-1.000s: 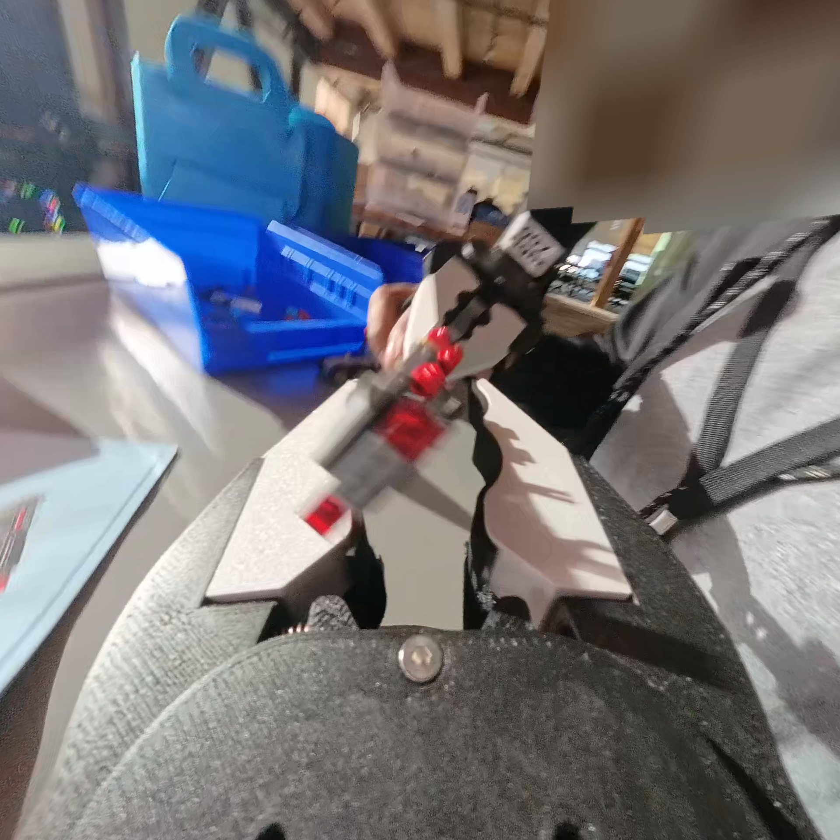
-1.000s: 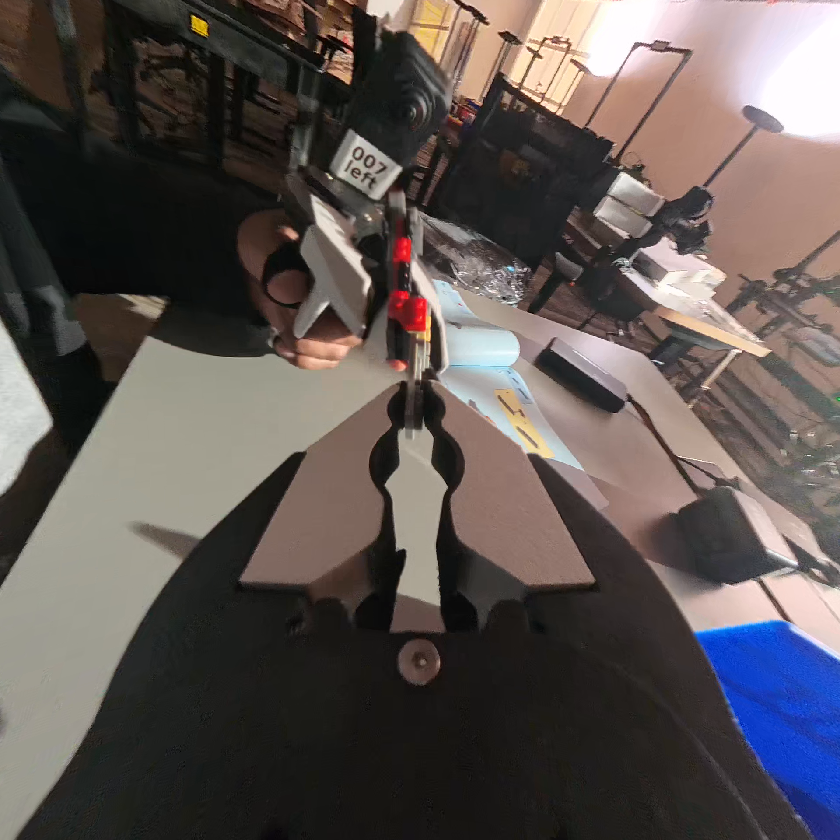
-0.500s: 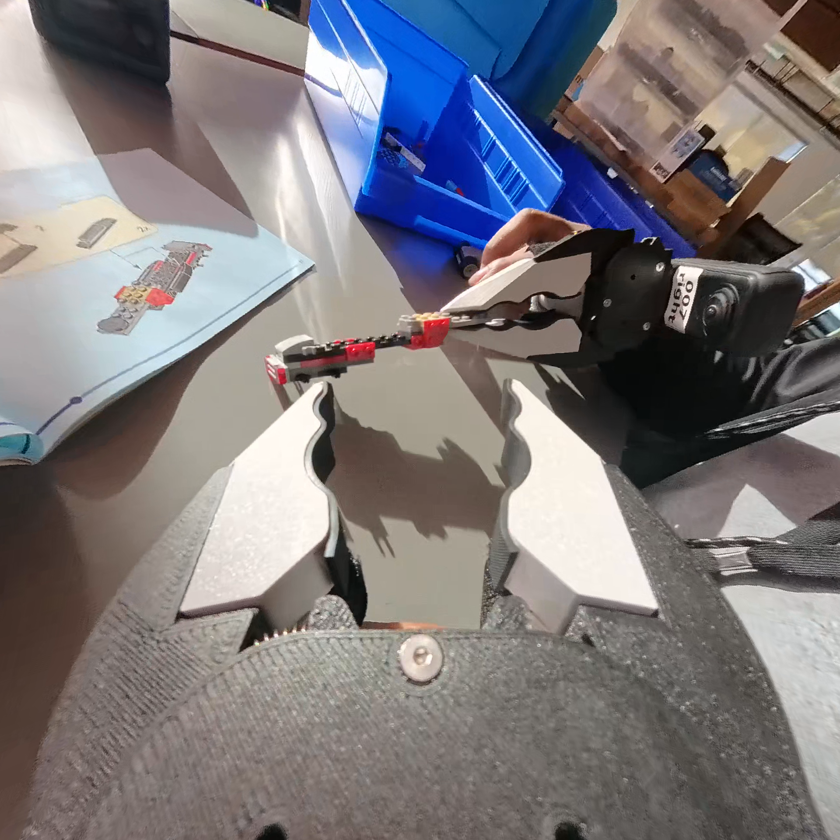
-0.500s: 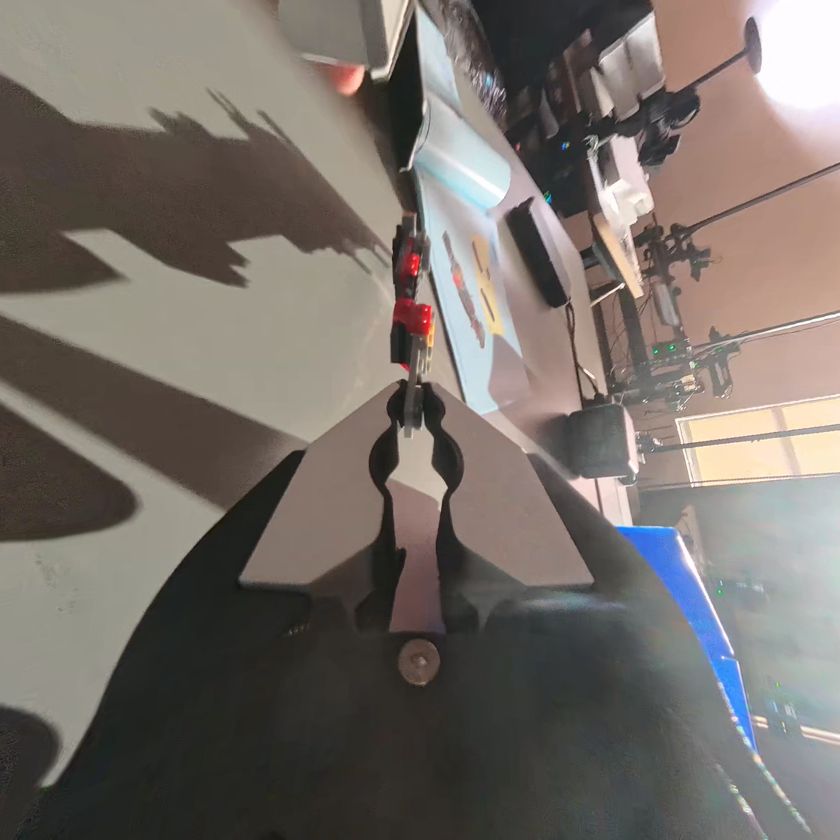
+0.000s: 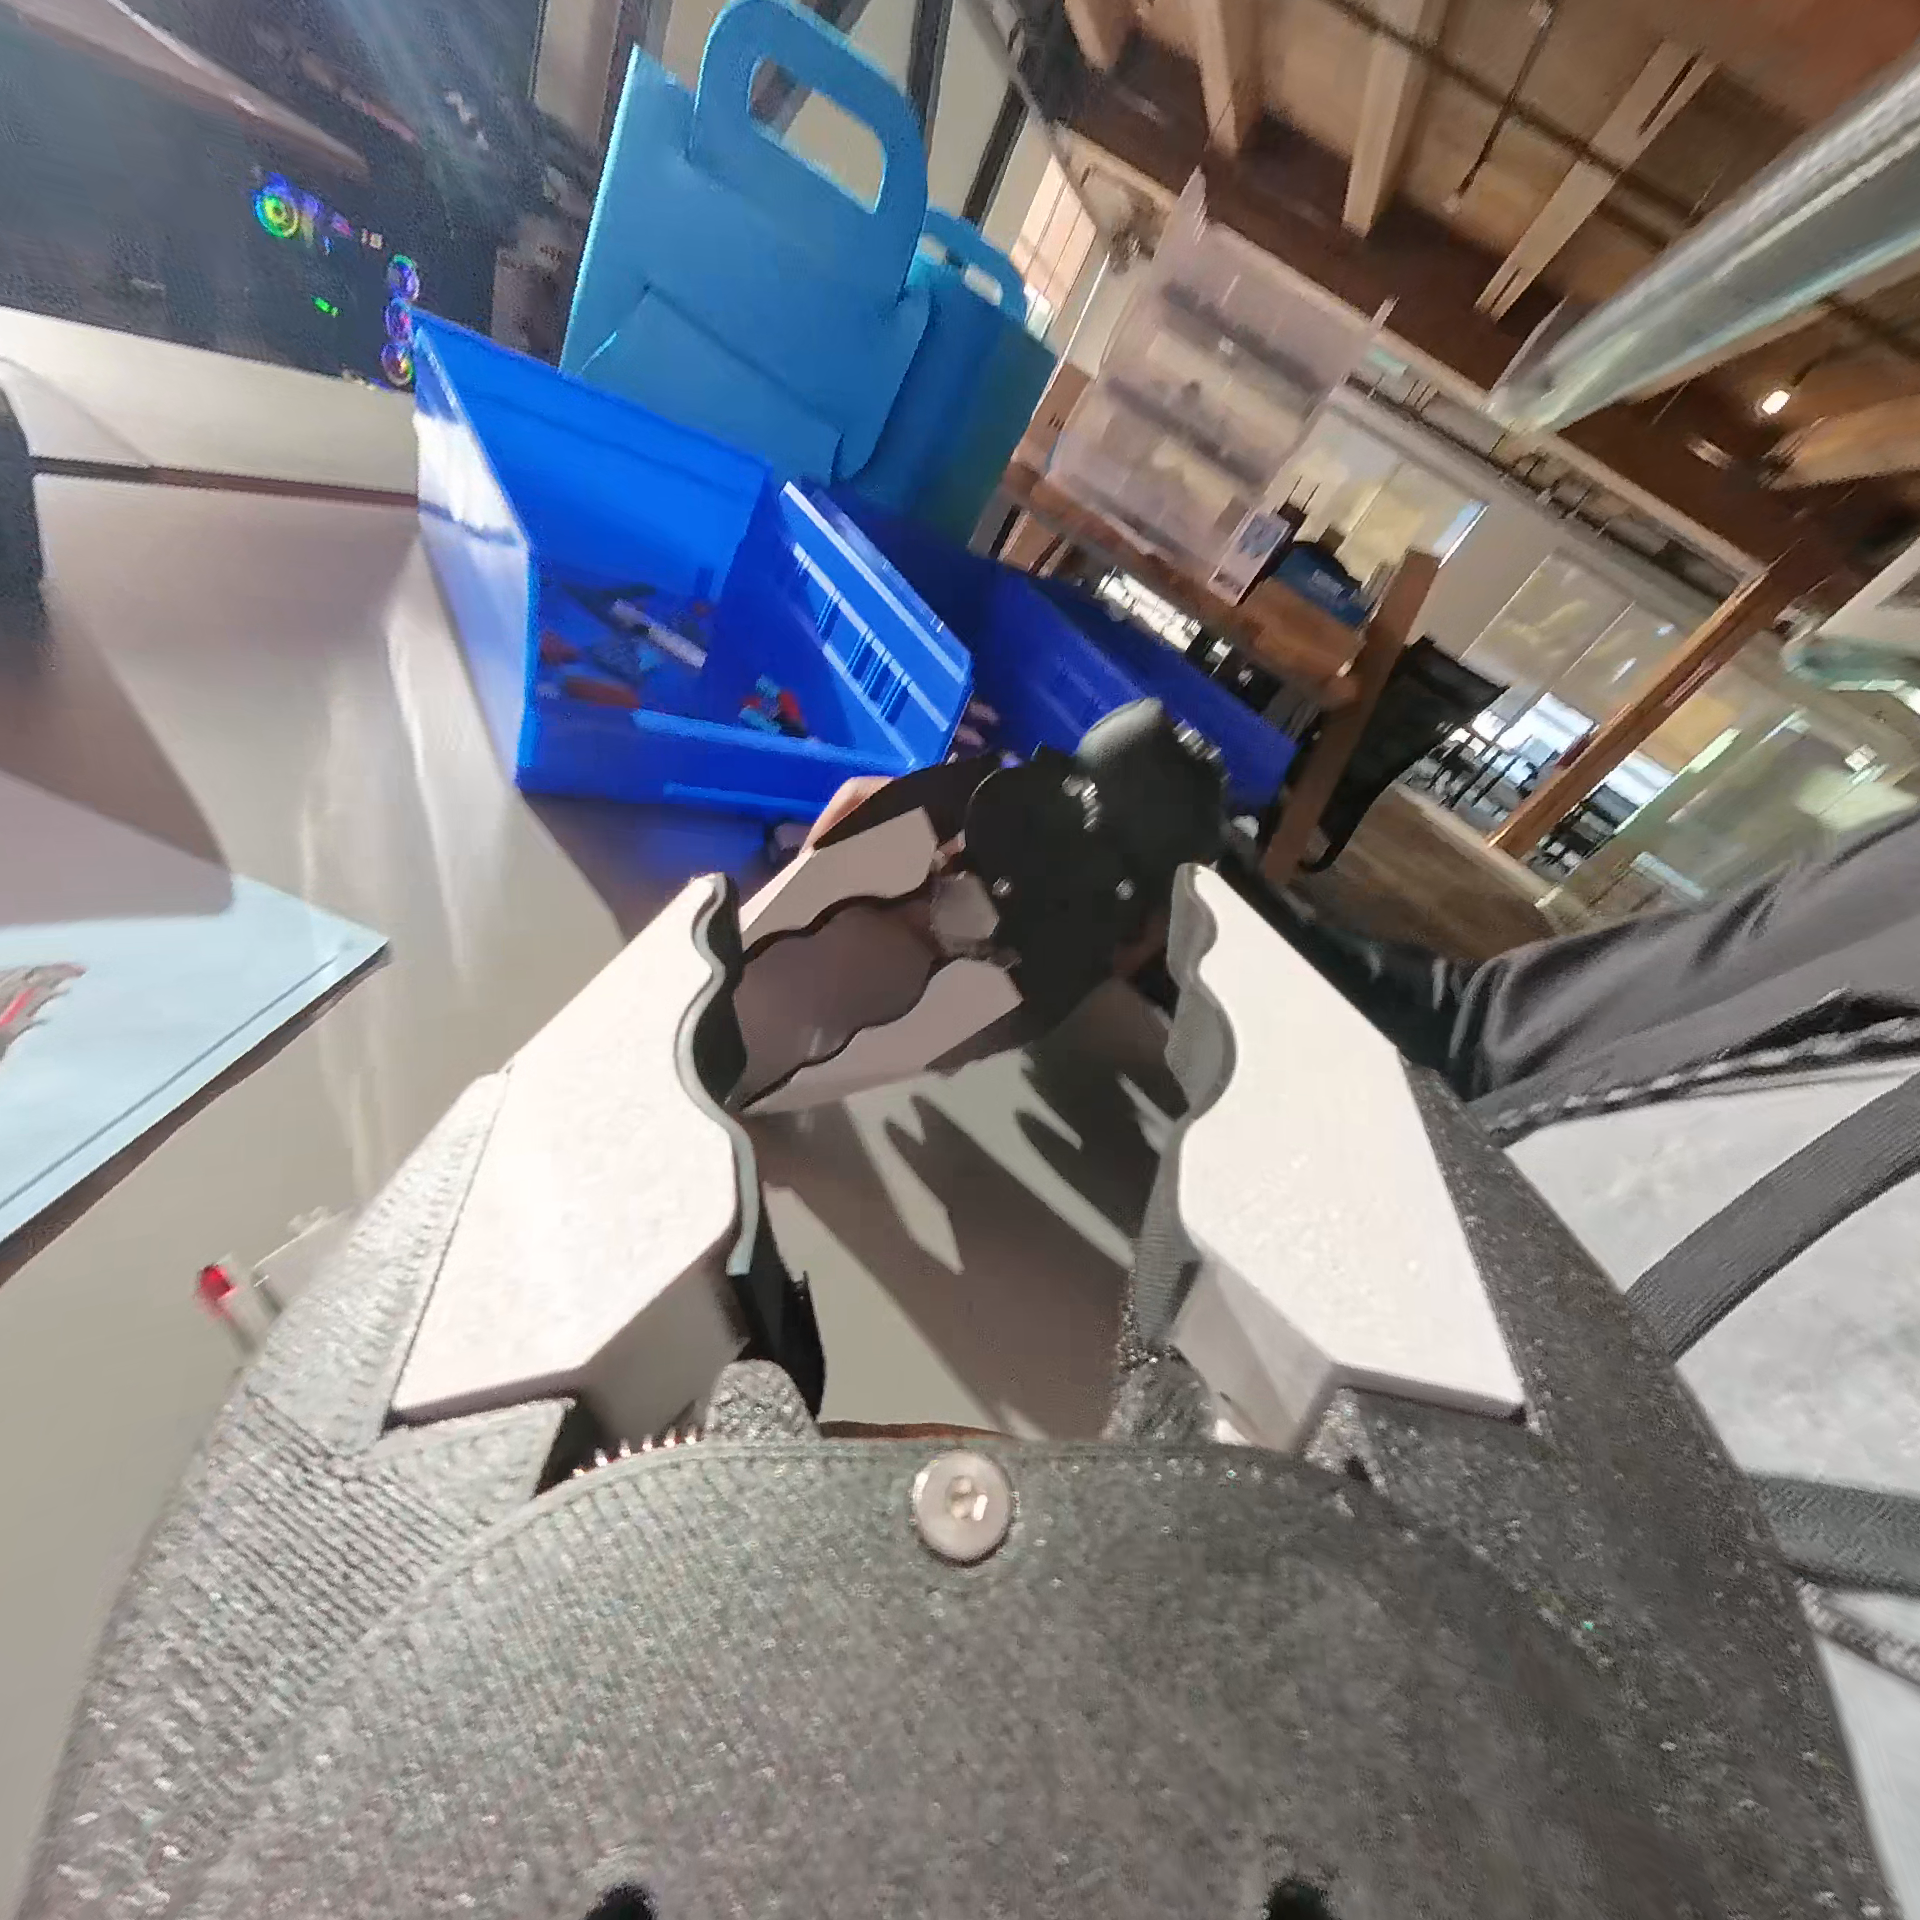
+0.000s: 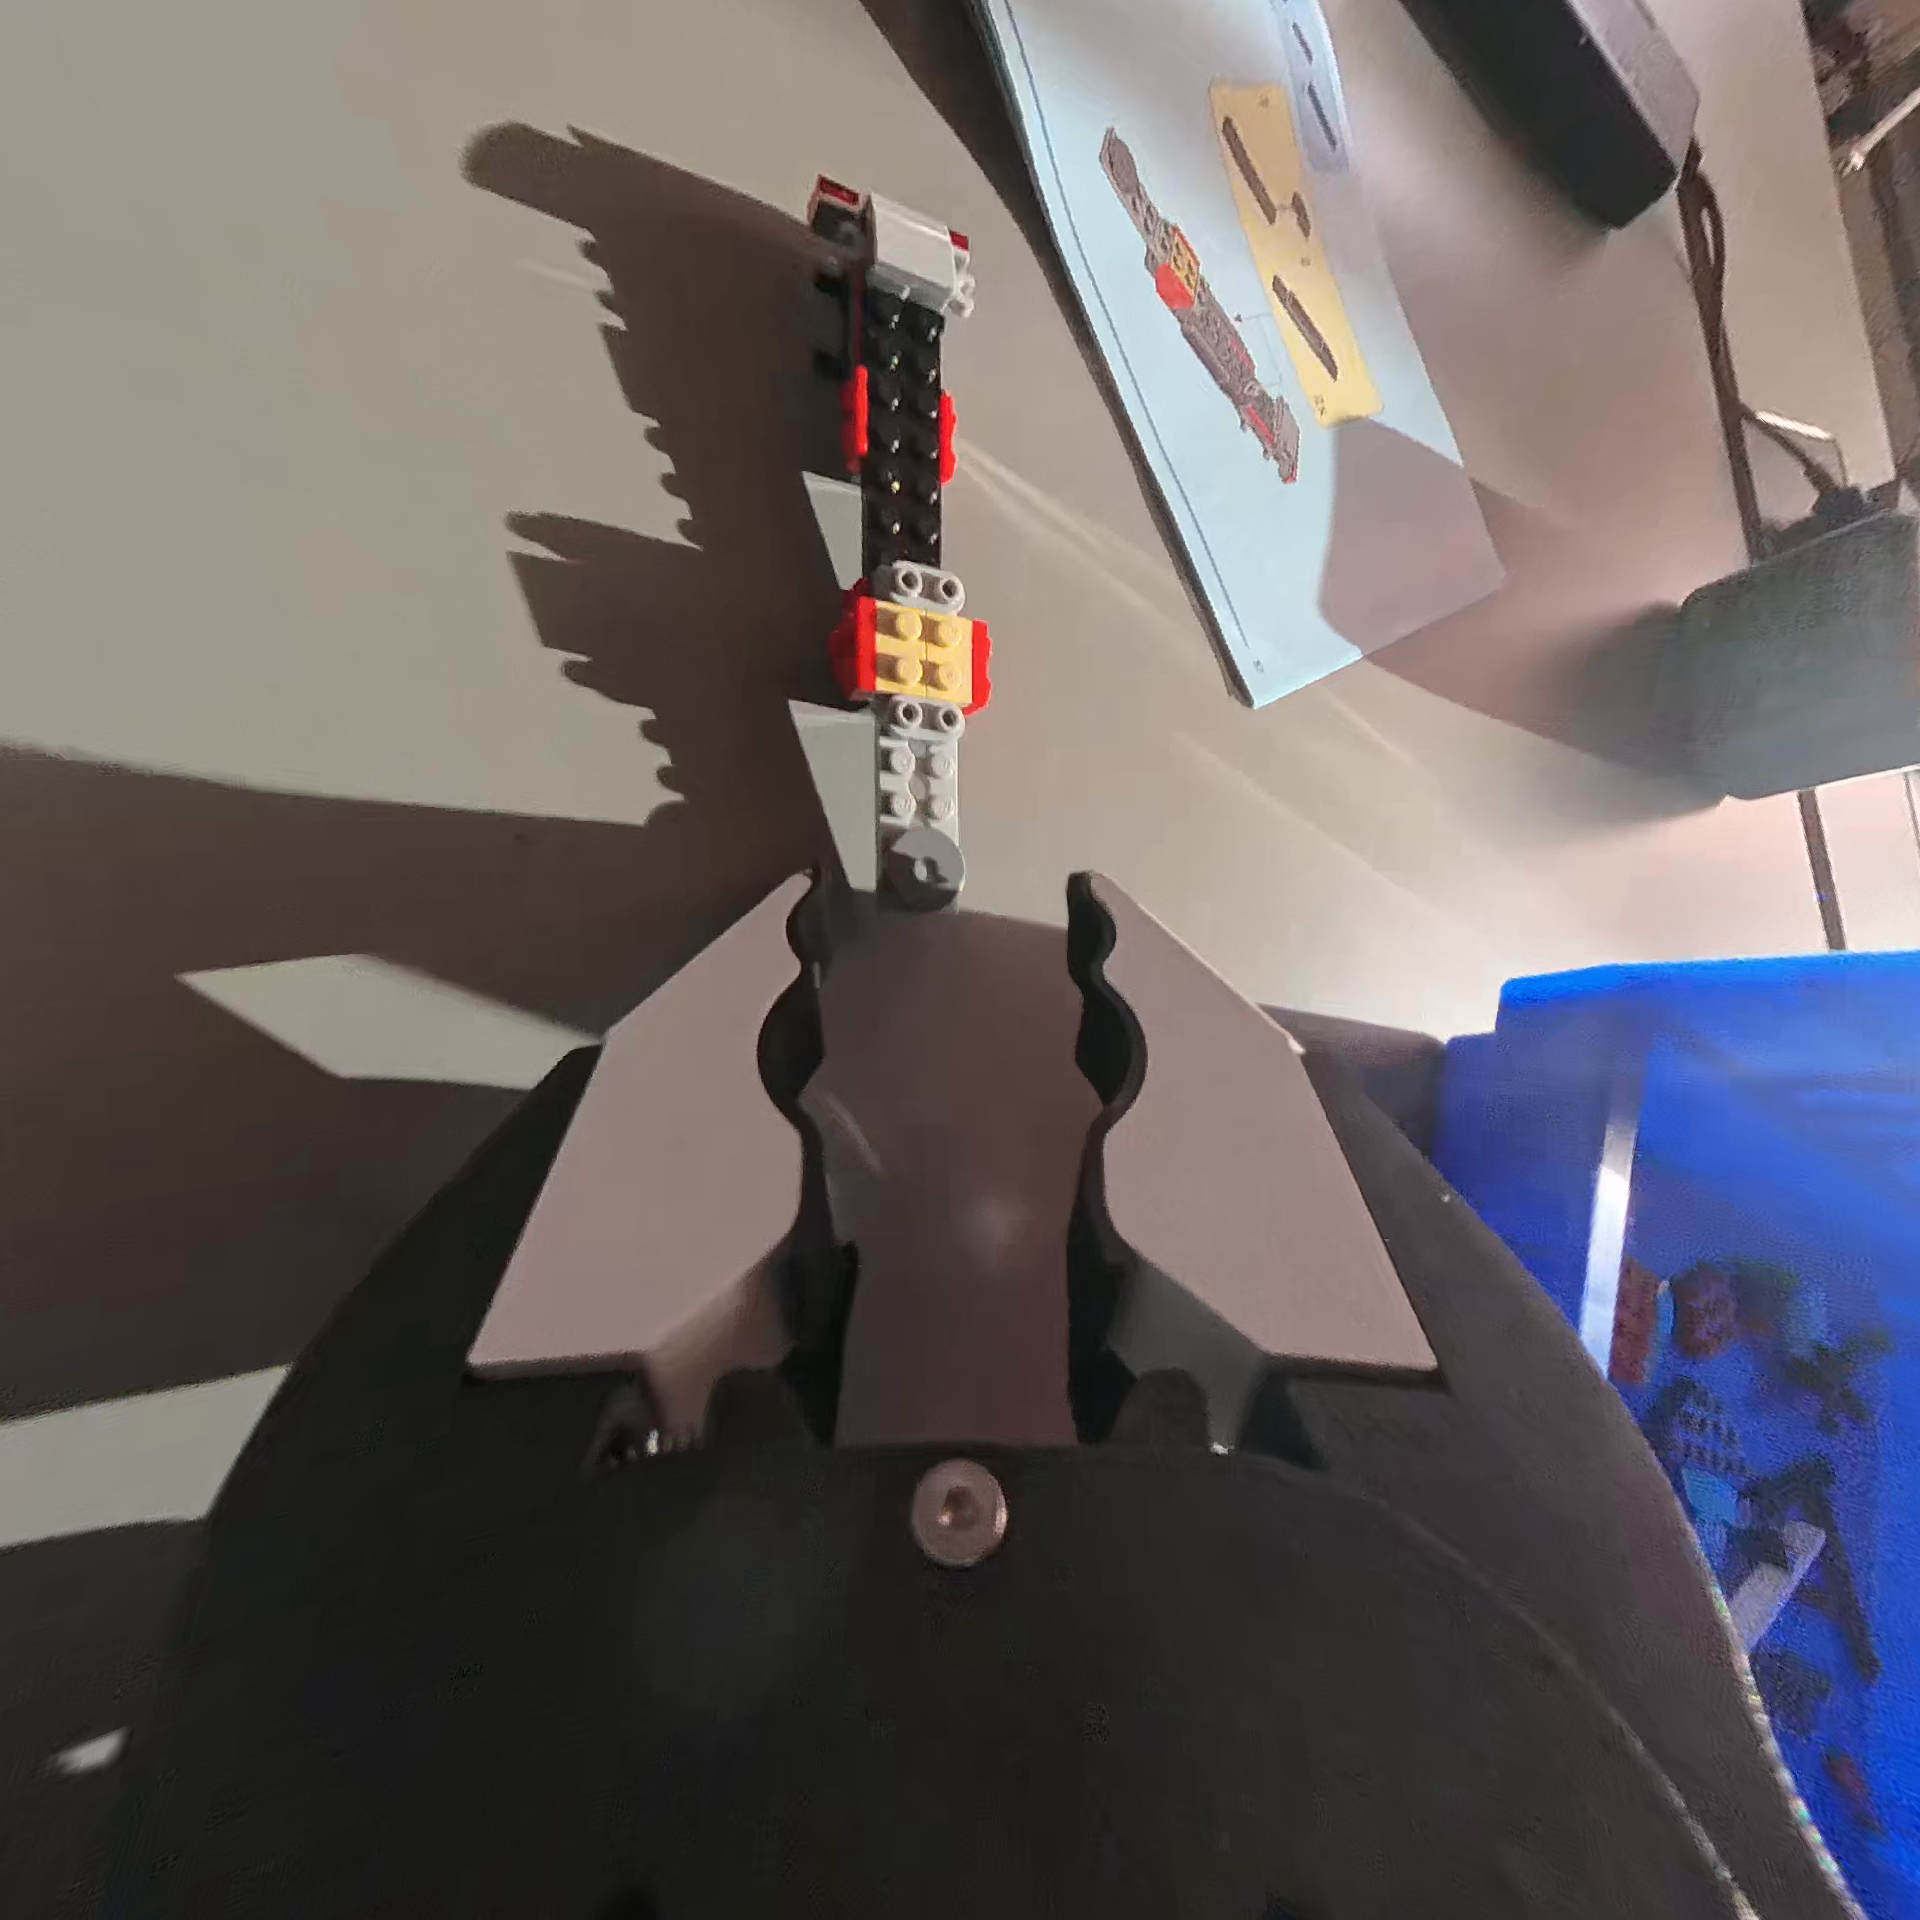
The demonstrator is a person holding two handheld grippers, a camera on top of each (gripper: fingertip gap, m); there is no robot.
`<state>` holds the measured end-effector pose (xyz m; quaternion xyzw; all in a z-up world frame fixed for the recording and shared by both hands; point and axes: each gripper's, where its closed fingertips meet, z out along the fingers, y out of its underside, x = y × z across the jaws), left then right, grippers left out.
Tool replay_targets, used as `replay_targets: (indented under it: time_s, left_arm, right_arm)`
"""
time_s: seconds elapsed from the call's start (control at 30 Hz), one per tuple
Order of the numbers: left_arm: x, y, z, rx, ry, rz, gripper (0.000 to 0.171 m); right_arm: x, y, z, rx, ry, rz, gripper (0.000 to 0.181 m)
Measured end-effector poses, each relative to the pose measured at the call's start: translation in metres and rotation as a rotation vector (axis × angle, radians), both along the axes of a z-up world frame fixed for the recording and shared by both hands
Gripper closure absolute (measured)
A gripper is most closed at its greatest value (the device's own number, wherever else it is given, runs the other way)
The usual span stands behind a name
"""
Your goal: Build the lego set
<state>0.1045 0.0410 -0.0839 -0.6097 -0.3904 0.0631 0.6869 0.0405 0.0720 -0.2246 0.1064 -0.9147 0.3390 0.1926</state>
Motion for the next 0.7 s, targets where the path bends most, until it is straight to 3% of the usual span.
replay_targets:
  time_s: [0.13, 0.27, 0.43, 0.7]
  left_arm:
    - [-0.005, 0.016, 0.032, 0.095, -0.005, 0.023, 0.085]
    - [-0.013, 0.039, 0.045, 0.045, -0.02, 0.065, 0.082]
    - [-0.025, 0.061, 0.041, -0.123, -0.02, 0.14, 0.071]
    - [-0.033, 0.054, 0.017, -0.342, -0.02, 0.271, 0.062]
  right_arm:
    - [-0.004, 0.009, 0.002, 0.079, -0.031, -0.075, 0.129]
    - [-0.014, 0.016, 0.009, 0.166, -0.017, -0.156, 0.124]
    - [-0.032, 0.015, 0.015, 0.252, 0.075, -0.278, 0.122]
    - [-0.053, 0.021, 0.023, 0.3, 0.179, -0.402, 0.12]
